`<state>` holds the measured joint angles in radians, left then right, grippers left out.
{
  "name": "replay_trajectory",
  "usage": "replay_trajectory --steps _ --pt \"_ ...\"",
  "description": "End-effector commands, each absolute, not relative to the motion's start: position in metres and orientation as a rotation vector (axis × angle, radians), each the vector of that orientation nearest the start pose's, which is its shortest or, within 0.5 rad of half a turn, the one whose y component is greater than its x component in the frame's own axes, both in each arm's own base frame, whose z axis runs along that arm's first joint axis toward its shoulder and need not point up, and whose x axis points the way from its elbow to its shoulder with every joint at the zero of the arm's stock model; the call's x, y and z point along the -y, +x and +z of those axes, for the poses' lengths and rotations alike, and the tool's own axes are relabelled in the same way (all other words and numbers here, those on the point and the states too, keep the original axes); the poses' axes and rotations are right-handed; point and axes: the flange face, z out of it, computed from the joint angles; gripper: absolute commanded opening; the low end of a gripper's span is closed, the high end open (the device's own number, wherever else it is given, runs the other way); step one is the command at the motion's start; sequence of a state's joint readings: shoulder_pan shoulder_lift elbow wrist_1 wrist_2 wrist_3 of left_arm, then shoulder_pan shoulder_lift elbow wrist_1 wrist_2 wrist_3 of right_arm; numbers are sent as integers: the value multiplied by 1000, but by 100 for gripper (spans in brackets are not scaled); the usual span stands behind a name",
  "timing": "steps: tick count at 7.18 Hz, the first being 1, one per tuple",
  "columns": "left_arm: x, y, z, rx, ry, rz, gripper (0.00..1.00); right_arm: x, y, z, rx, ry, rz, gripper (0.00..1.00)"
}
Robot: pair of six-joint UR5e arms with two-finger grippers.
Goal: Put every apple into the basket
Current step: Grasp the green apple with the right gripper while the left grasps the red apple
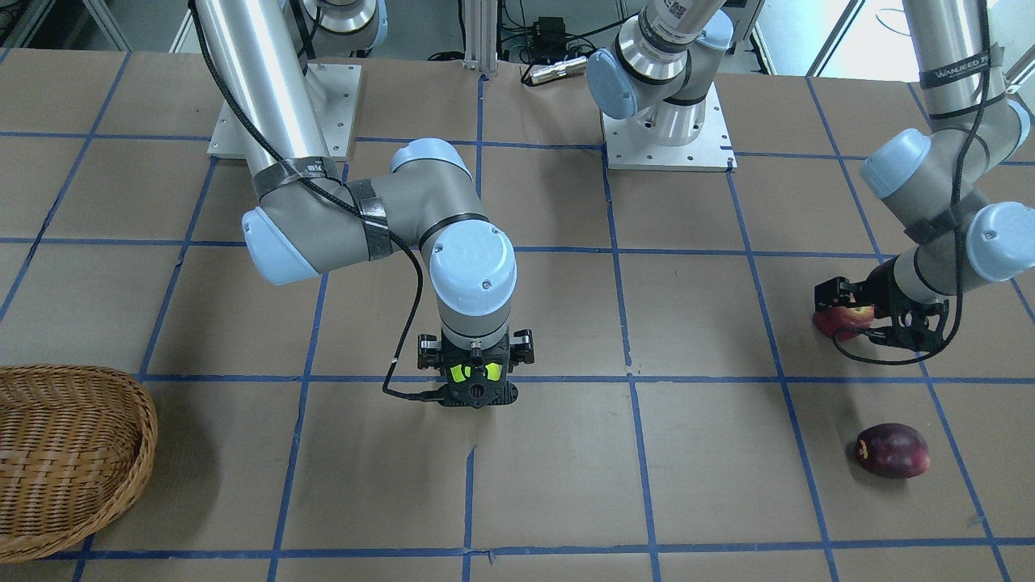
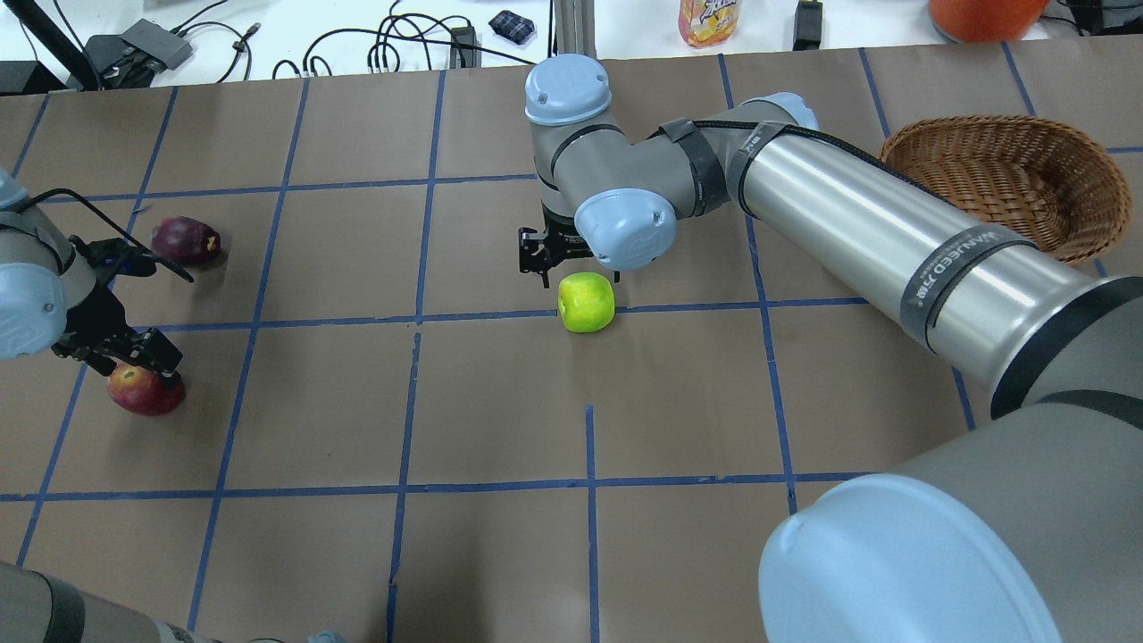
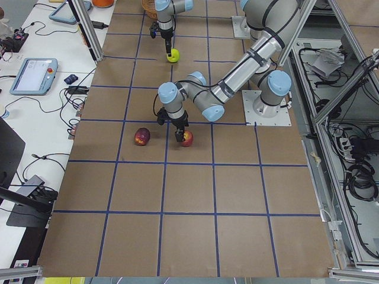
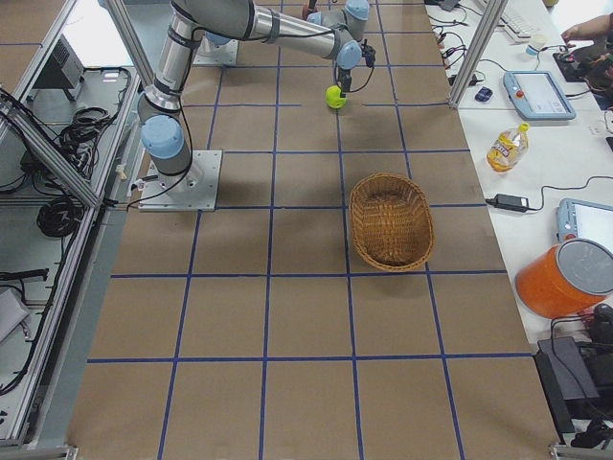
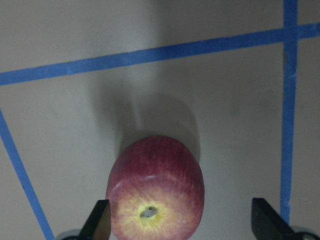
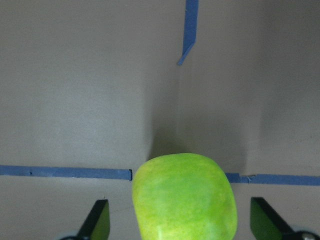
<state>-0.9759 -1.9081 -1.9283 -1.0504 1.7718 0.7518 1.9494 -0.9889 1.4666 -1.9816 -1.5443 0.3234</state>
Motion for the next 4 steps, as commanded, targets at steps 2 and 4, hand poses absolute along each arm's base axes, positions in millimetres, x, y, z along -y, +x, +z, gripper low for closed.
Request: replay_trajectory --steps 2,4 --pt "496 203 183 -3041 347 448 100 576 375 212 -3144 -116 154 100" --pt "500 211 187 -3006 375 409 100 577 376 201 -3149 -114 179 100"
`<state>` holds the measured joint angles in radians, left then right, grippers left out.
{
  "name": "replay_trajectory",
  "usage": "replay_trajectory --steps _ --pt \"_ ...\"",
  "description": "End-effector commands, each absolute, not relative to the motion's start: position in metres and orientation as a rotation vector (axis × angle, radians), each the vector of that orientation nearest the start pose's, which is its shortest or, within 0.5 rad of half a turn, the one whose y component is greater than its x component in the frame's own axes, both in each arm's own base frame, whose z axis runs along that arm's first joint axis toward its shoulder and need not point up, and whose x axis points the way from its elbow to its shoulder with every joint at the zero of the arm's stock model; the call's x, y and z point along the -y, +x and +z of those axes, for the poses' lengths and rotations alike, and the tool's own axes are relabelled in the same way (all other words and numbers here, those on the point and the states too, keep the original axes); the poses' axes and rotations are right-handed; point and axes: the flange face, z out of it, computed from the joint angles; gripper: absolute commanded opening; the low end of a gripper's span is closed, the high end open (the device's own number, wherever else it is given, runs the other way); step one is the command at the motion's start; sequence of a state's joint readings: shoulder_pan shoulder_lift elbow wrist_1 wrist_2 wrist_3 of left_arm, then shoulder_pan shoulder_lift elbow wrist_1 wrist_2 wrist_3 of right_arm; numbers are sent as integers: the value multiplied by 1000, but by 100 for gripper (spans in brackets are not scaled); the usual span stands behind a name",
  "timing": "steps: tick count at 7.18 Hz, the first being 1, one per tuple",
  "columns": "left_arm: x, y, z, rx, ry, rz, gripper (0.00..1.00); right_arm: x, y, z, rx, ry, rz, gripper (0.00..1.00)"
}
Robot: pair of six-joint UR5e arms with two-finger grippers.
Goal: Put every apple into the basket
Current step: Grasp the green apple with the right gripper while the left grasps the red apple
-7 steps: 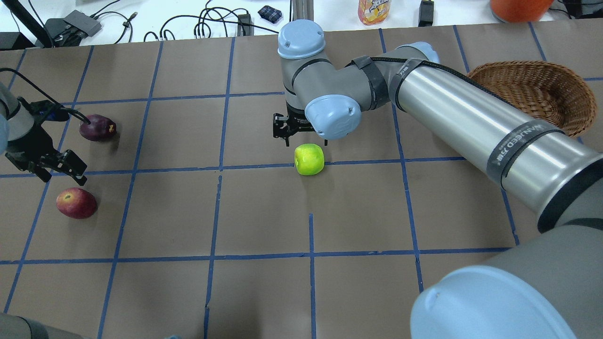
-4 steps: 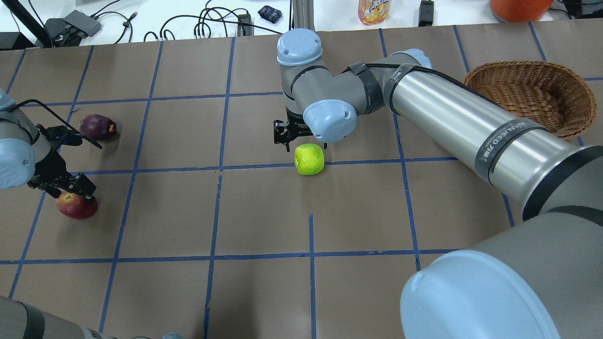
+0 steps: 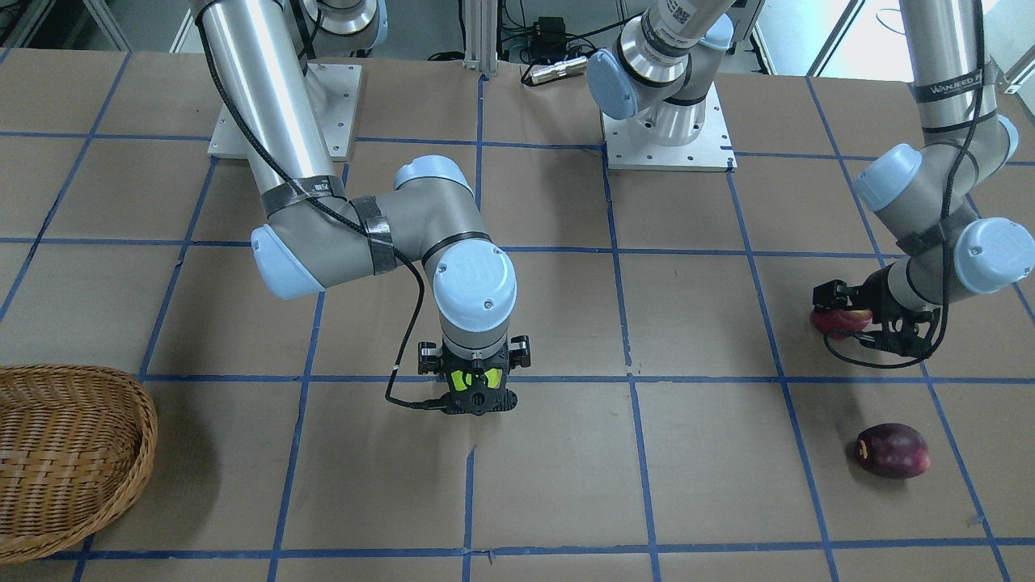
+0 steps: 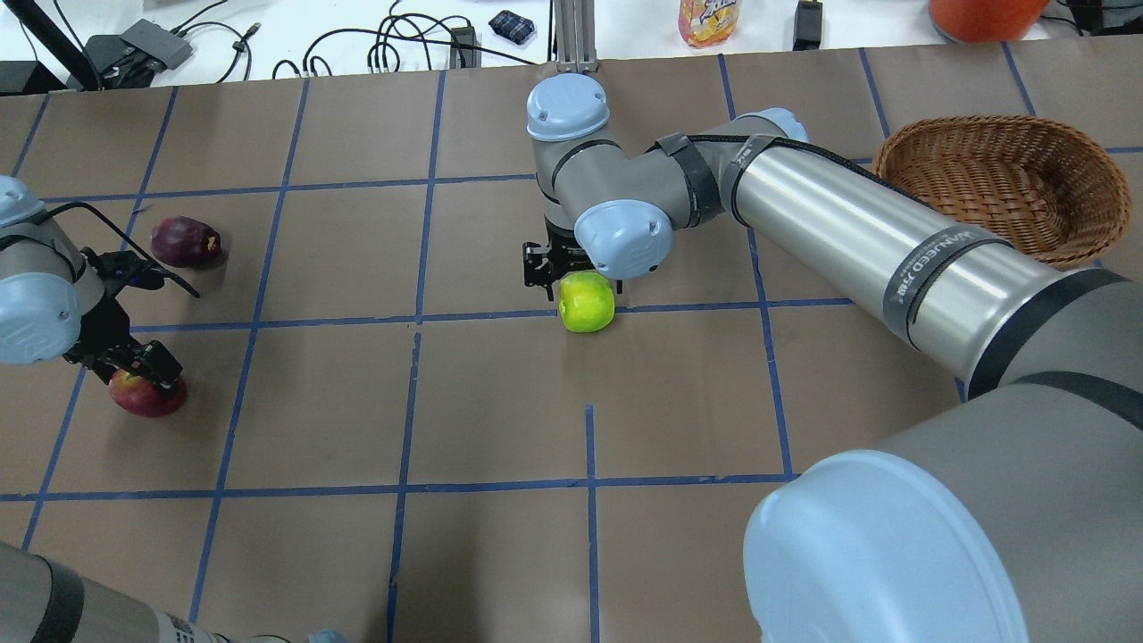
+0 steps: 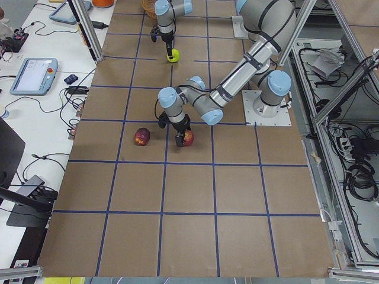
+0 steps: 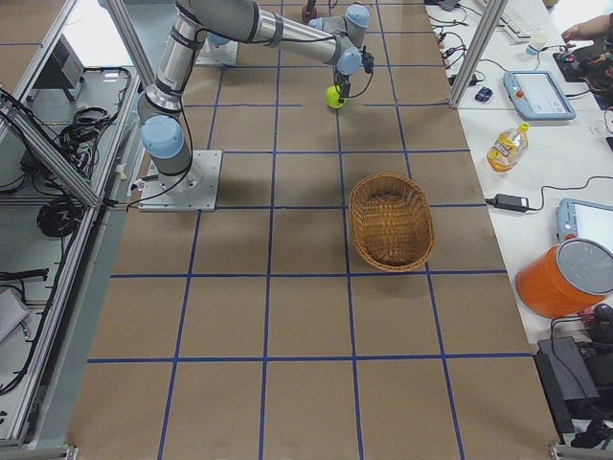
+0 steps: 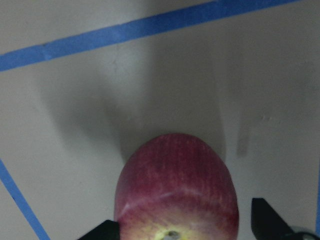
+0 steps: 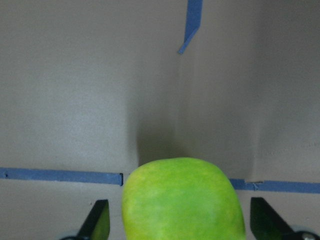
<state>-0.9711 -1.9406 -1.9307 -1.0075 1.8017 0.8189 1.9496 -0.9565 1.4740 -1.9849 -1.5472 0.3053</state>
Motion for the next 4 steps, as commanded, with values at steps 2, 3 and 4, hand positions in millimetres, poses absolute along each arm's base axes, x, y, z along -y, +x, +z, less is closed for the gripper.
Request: replay_trajectory --steps 2,3,4 --pt "495 224 183 -3029 325 404 100 577 376 207 -3142 -101 173 1" --pt "495 222 181 -3050 323 388 92 579 376 217 -3138 -99 148 0" --pt "499 219 184 -3110 329 307 53 580 376 235 -3107 -90 121 0"
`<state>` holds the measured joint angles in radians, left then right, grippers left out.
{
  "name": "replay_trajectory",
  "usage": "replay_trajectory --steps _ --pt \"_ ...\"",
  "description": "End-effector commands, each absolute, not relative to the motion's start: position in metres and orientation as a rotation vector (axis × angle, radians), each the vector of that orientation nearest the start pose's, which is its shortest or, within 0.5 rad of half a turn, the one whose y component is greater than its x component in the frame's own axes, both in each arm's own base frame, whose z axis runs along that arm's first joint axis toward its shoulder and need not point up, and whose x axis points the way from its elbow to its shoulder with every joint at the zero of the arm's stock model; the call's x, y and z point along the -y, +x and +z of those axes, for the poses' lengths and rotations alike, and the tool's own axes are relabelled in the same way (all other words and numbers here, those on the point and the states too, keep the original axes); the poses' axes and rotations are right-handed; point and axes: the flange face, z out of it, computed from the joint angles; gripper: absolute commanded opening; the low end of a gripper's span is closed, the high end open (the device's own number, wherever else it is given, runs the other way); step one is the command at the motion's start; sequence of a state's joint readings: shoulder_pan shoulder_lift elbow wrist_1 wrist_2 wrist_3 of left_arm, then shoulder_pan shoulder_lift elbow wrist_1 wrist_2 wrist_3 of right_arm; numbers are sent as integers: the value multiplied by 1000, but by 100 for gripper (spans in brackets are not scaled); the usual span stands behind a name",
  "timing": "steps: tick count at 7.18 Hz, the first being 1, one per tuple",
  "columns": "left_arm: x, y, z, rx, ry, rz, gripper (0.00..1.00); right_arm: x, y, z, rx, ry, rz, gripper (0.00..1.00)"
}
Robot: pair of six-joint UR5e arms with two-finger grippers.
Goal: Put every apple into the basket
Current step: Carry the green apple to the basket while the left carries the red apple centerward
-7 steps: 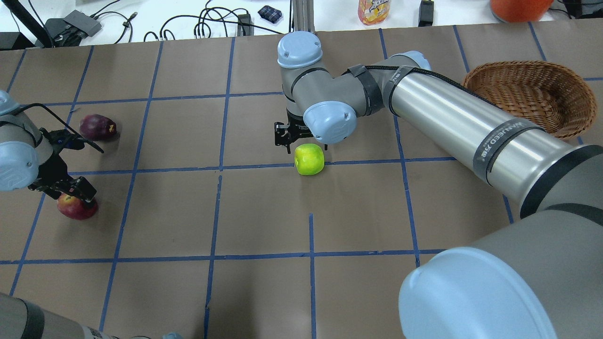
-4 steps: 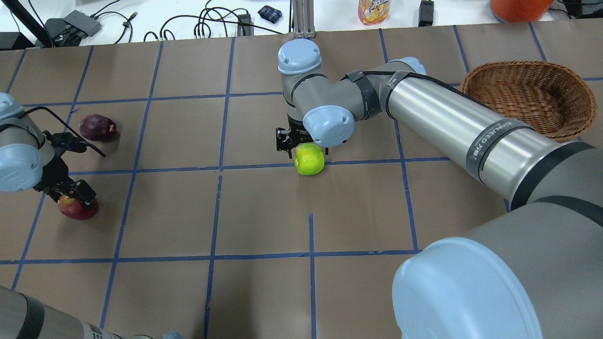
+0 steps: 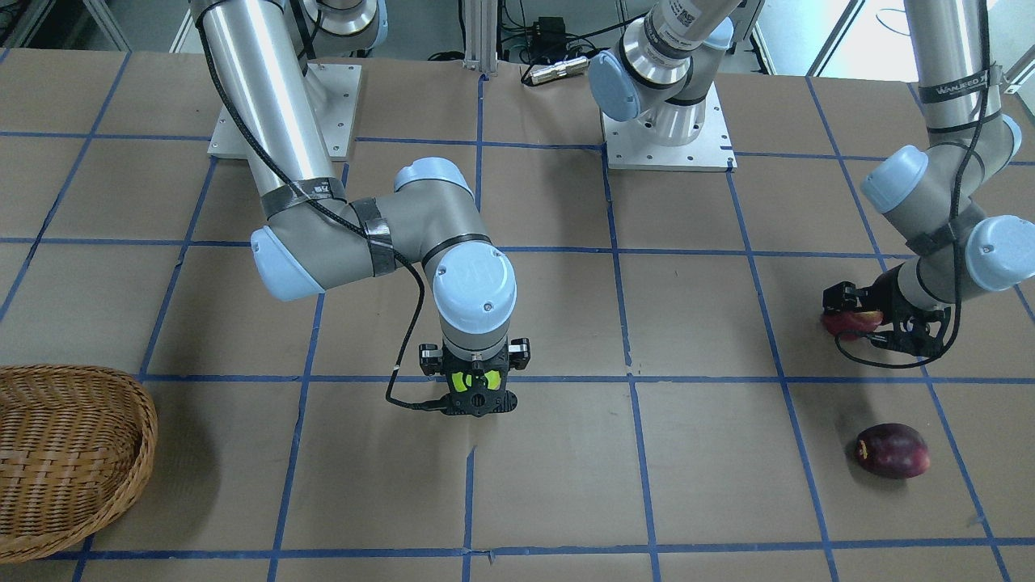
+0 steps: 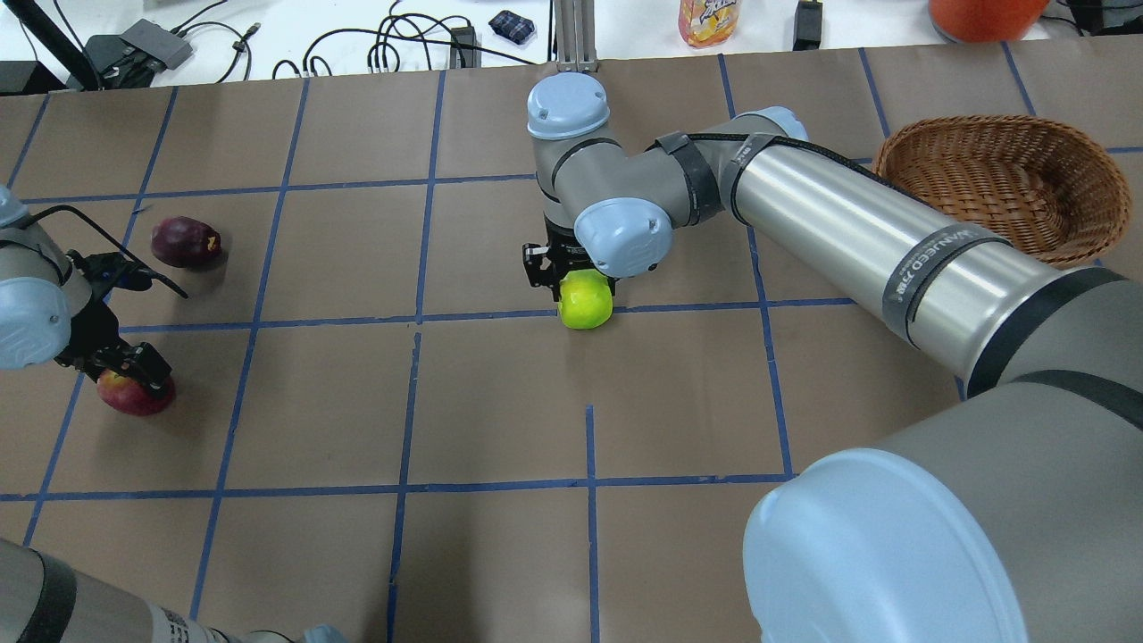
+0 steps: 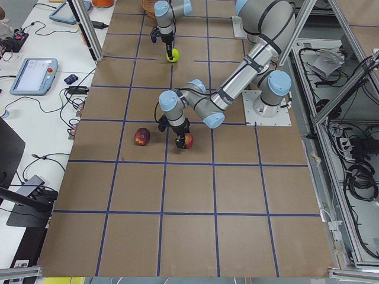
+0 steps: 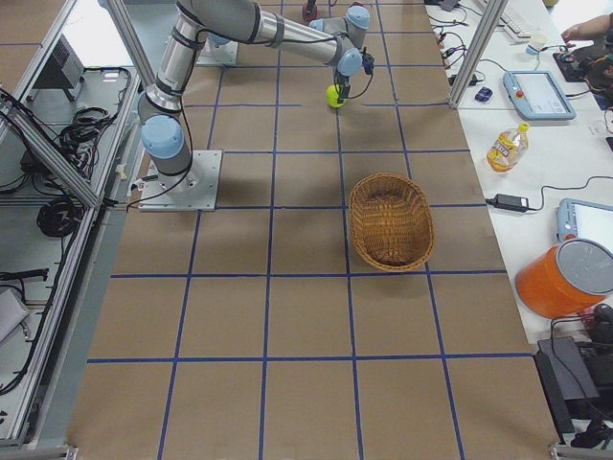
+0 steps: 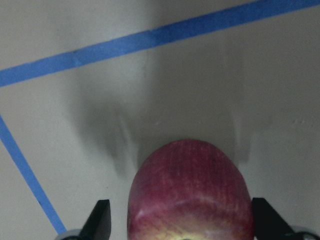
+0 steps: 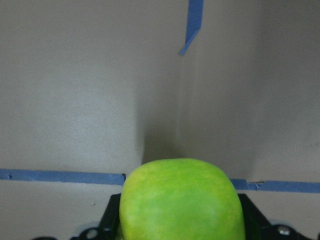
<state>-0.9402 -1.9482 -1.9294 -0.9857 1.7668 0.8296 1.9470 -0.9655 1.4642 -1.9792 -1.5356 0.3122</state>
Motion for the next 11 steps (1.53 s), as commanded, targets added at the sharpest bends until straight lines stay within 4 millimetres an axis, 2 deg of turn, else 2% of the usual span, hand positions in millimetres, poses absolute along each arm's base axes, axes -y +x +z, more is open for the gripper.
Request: replay_trajectory --steps 1,2,3,5,6,7,9,10,11 --pt "501 211 192 -3120 328 288 17 586 361 260 -3087 -51 83 0" --pt "499 198 196 -3156 207 327 12 591 338 285 -3098 -11 64 0" --pt "502 169 209 -3234 131 307 12 608 289 313 -3098 95 74 0" --pt "506 92 250 -3224 19 312 12 648 154 368 -3128 58 30 0" --pt "511 44 267 -3213 -94 271 9 660 95 371 -3165 39 24 0" --pt "518 -14 270 -3196 -157 262 0 668 36 371 -3186 -34 18 0" --pt "539 -131 290 -3152 -340 169 0 685 -68 344 -3200 -162 -34 0" --pt "548 -187 277 -3211 -365 145 0 689 -120 326 -3229 -207 -43 0" --pt "558 -232 259 -3264 -442 66 0 690 -158 314 -3241 -268 -70 0"
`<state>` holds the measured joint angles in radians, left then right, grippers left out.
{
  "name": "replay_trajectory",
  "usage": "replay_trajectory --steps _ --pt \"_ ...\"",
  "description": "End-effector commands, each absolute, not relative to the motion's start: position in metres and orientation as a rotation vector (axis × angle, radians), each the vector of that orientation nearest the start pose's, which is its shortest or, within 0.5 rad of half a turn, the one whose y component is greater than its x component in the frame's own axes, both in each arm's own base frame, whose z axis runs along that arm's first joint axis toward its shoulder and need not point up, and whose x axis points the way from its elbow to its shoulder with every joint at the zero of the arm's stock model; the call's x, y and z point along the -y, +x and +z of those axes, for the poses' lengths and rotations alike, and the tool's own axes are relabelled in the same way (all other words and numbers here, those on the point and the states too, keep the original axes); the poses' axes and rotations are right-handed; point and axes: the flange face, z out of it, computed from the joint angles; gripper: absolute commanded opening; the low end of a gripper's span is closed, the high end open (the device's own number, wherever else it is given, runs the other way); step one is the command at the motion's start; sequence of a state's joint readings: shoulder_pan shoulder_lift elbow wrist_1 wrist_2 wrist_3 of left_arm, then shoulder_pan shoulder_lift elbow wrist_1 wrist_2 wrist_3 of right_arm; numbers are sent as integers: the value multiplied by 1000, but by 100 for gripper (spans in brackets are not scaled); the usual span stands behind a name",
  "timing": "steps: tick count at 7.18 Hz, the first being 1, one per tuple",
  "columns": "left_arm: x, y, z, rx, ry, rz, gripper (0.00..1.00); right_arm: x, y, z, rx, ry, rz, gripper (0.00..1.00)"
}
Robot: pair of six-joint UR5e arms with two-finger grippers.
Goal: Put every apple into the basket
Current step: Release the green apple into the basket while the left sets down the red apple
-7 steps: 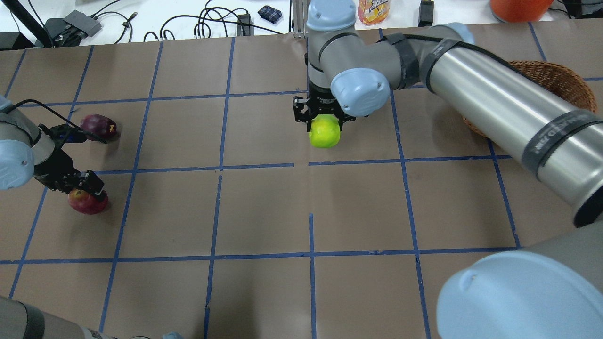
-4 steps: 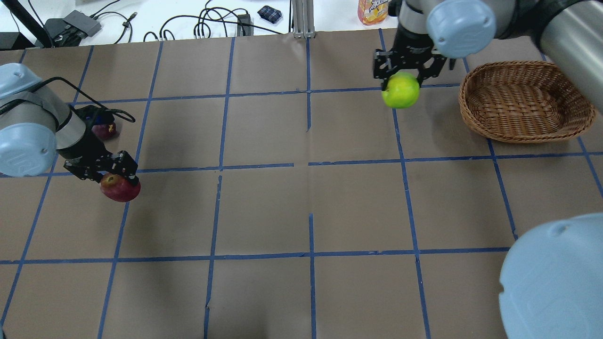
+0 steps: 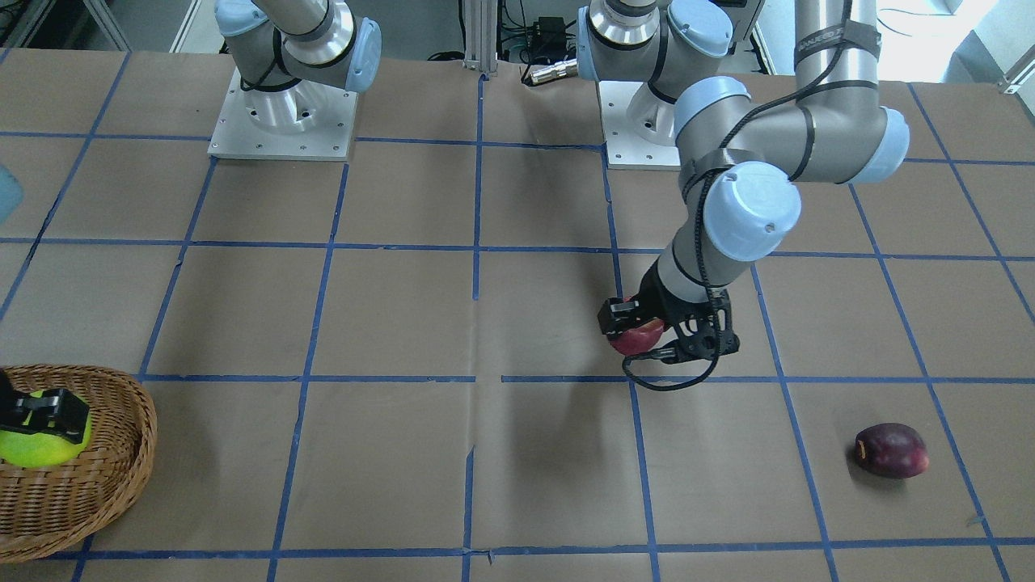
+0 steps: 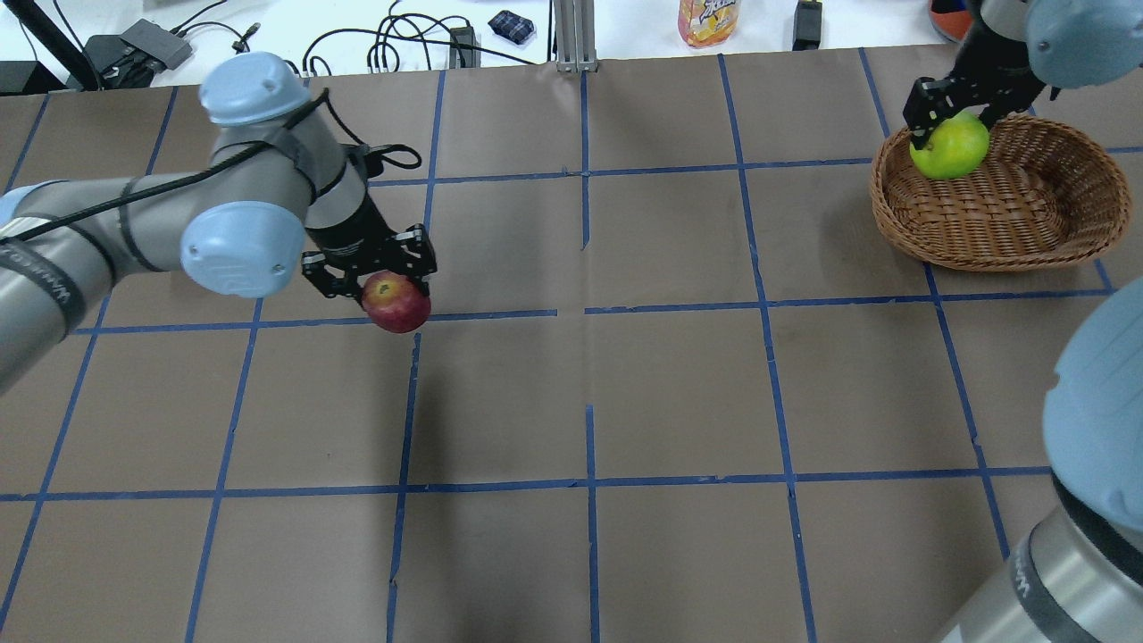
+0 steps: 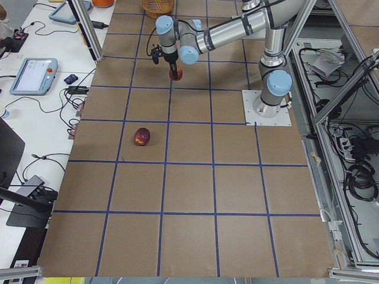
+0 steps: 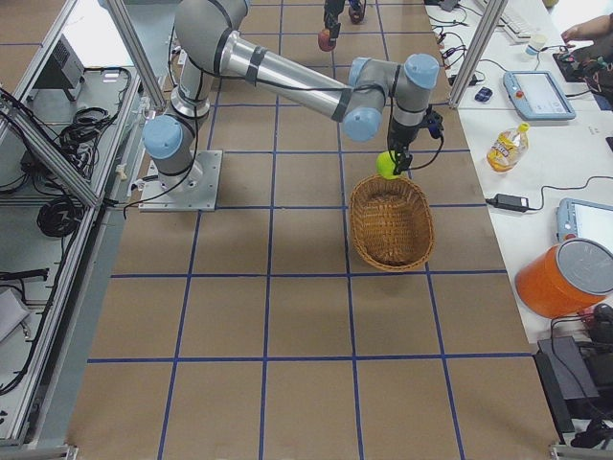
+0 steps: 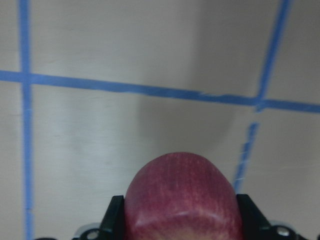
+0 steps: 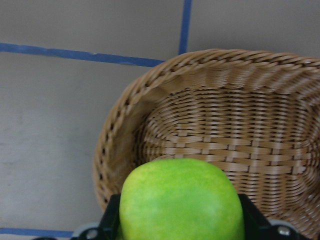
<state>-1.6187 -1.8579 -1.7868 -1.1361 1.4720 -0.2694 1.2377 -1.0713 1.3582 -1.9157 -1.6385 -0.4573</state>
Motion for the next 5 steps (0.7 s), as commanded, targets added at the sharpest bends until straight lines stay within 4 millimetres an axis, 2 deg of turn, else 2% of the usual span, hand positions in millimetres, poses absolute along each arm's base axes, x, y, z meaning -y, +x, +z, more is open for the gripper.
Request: replay_trajectory --steps 1,2,3,4,5 --pt "556 -272 233 -3284 -417 51 0 690 -185 305 -3251 -268 -85 0" --pt "554 -300 214 -3300 -426 16 16 692 -215 288 -3283 -299 -119 0" --pt "556 -316 207 -3317 -467 -12 17 691 -245 273 -3301 -301 -138 0" --pt "558 -319 202 -3317 -470 -5 31 693 -249 262 -3302 -289 -132 0" --pt "556 -322 197 -3297 -516 12 98 695 -250 243 -3292 -272 -104 0"
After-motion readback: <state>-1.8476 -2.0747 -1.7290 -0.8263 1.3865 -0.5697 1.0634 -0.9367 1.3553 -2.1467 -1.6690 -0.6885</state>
